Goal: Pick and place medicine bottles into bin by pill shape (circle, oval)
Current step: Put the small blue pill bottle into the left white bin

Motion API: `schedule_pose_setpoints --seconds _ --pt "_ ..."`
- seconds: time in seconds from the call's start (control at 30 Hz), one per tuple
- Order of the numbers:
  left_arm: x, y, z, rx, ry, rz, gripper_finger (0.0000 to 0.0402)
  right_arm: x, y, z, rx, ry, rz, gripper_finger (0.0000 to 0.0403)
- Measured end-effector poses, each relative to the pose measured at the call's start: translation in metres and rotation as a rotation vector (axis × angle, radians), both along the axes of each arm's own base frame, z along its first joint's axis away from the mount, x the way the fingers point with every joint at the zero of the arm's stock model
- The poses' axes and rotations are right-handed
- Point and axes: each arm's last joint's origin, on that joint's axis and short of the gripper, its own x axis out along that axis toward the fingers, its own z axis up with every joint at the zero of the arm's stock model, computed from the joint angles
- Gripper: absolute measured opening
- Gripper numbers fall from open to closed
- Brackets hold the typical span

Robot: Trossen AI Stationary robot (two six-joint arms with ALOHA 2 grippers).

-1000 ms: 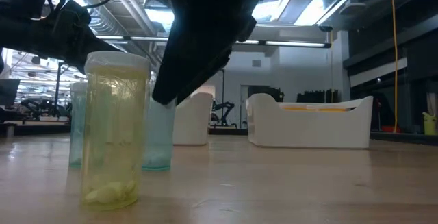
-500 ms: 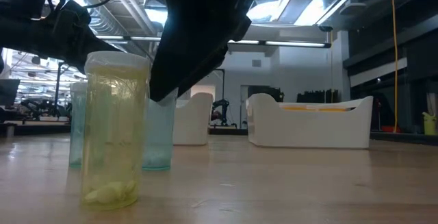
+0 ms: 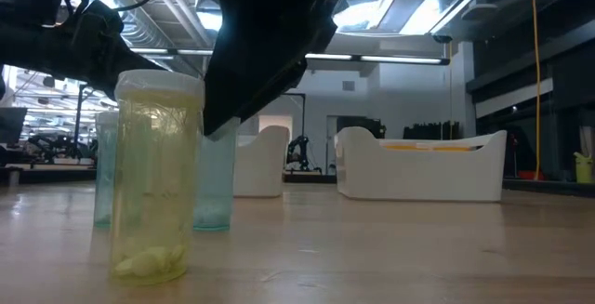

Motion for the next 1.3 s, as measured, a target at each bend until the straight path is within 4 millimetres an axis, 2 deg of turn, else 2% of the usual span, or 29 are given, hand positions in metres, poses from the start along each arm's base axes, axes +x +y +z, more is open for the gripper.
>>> schedule_pose_setpoints --seconds 0.13,0.3,0.5,0.67,0.83,0.97,1.1,1.3 --pt "0.000 0.000 0.000 0.000 -0.001 0.000 0.0194 0.003 0.000 0.010 0.001 -0.019 0.007 0.0115" --pt "0.000 0.000 0.000 0.000 0.000 0.000 0.0194 0.010 -0.011 0.040 -0.067 -0.040 0.000 0.0121" --pt "0.000 0.000 0.000 0.000 0.000 0.000 0.0194 0.018 -0.041 0.081 -0.245 -0.093 -0.095 0.0120" --pt "0.000 0.000 0.000 0.000 0.000 0.000 0.0194 0.035 -0.078 0.098 -0.256 -0.185 -0.134 0.0120" --pt "0.000 0.000 0.000 0.000 0.000 0.000 0.0194 0.046 -0.128 0.091 -0.212 -0.166 -0.221 0.0120" --pt "0.000 0.000 0.000 0.000 0.000 0.000 0.0194 0.057 -0.162 0.069 -0.157 -0.126 -0.251 0.0120" --pt "0.000 0.000 0.000 0.000 -0.001 0.000 0.0194 0.064 -0.187 0.054 -0.124 -0.113 -0.264 0.0120" --pt "0.000 0.000 0.000 0.000 0.000 0.000 0.0194 0.068 -0.211 0.032 -0.089 -0.060 -0.279 0.0120"
